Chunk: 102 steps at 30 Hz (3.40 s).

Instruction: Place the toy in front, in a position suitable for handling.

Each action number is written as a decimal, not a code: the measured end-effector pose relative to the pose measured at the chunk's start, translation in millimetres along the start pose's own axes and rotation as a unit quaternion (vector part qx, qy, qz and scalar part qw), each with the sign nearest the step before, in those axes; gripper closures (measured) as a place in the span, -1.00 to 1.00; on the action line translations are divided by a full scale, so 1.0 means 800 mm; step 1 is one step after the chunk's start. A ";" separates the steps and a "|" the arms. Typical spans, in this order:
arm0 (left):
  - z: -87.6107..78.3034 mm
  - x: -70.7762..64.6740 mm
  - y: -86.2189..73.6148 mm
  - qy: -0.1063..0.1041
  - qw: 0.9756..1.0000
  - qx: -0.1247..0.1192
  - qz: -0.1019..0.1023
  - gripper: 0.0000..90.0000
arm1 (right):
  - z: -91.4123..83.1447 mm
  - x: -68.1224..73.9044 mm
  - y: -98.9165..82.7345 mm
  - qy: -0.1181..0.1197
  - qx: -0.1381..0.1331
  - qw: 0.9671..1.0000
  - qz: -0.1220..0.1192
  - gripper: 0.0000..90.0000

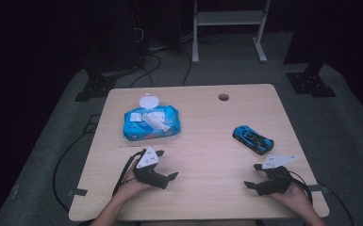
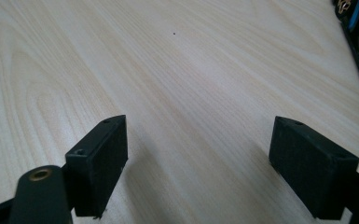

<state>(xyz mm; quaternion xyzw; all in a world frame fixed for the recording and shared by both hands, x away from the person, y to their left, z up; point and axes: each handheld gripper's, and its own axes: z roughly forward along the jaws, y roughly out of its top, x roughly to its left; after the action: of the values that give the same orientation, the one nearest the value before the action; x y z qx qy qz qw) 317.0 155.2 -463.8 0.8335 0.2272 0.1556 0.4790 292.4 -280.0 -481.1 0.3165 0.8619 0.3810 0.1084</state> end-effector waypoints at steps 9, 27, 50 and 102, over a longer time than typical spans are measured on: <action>-0.004 -0.003 0.000 0.003 1.000 0.005 0.008 -0.95 | -0.013 -0.001 0.011 0.000 -0.033 0.999 0.014 -0.59; -0.008 -0.002 0.000 0.005 1.000 -0.001 0.008 -0.95 | -0.028 -0.083 0.114 -0.084 -0.023 0.996 0.028 -0.62; -0.010 0.000 -0.002 0.004 1.000 -0.003 0.009 -0.95 | 0.060 -0.140 0.104 -0.091 0.122 0.987 0.044 -0.46; -0.024 0.013 -0.002 0.028 0.999 -0.019 -0.006 -0.95 | 0.067 0.014 0.155 0.063 0.085 0.990 -0.097 -0.39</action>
<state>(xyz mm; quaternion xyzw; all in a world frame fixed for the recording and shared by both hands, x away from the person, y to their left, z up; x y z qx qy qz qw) 316.2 175.5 -455.0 0.8180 0.2426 0.1808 0.4893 364.1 -178.3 -427.6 0.2147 0.9228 0.3134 0.0636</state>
